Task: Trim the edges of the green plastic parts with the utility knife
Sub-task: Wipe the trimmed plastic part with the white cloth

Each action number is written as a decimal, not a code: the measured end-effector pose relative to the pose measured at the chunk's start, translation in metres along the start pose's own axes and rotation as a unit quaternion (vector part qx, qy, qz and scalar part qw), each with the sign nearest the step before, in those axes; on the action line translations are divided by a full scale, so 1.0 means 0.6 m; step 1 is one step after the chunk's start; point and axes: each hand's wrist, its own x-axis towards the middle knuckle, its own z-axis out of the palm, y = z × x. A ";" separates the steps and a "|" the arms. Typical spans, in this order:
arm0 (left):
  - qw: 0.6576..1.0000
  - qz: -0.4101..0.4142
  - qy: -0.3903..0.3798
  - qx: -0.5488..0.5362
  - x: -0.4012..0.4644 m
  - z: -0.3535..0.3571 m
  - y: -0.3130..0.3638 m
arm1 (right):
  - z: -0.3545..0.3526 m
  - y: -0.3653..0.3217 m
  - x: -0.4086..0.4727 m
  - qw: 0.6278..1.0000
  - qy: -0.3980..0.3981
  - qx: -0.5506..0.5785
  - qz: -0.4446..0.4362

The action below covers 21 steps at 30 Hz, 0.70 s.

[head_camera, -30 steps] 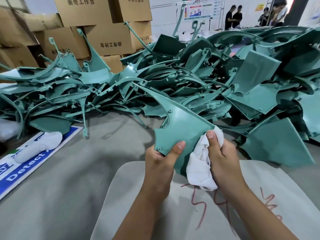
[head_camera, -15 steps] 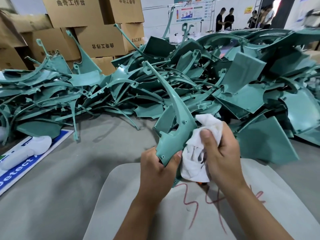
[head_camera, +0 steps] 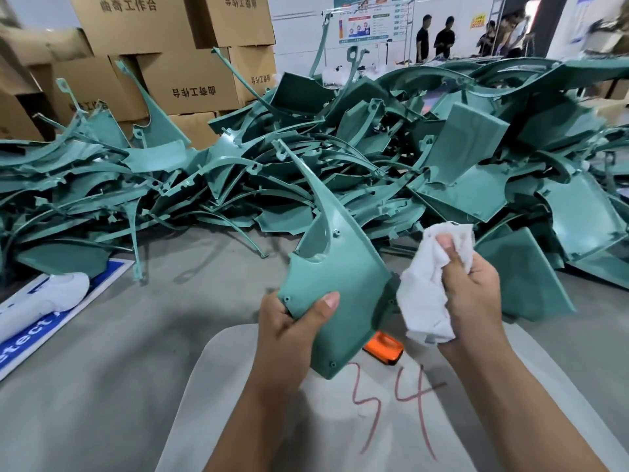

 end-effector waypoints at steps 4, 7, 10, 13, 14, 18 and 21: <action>0.999 -0.014 -0.019 -0.022 -0.001 0.003 0.006 | -0.015 -0.009 0.006 0.957 -0.040 0.188 0.215; 0.999 -0.029 -0.033 -0.016 -0.002 0.002 0.000 | -0.006 0.008 0.003 0.997 0.042 -0.034 0.063; 0.998 -0.055 -0.044 -0.004 0.002 -0.005 -0.007 | 0.013 0.019 -0.005 0.995 -0.052 -0.085 -0.016; 0.994 -0.051 -0.090 0.023 0.005 -0.011 -0.016 | 0.015 0.026 -0.013 0.969 -0.145 -0.180 -0.087; 0.994 -0.047 -0.097 0.036 0.006 -0.012 -0.017 | 0.014 0.029 -0.013 0.956 -0.161 -0.218 -0.112; 0.995 -0.033 -0.079 0.046 0.006 -0.008 -0.019 | 0.011 0.035 -0.009 0.928 -0.146 -0.300 -0.167; 0.999 -0.018 -0.029 0.019 0.005 -0.005 -0.019 | 0.015 0.040 -0.018 0.928 -0.147 -0.305 -0.155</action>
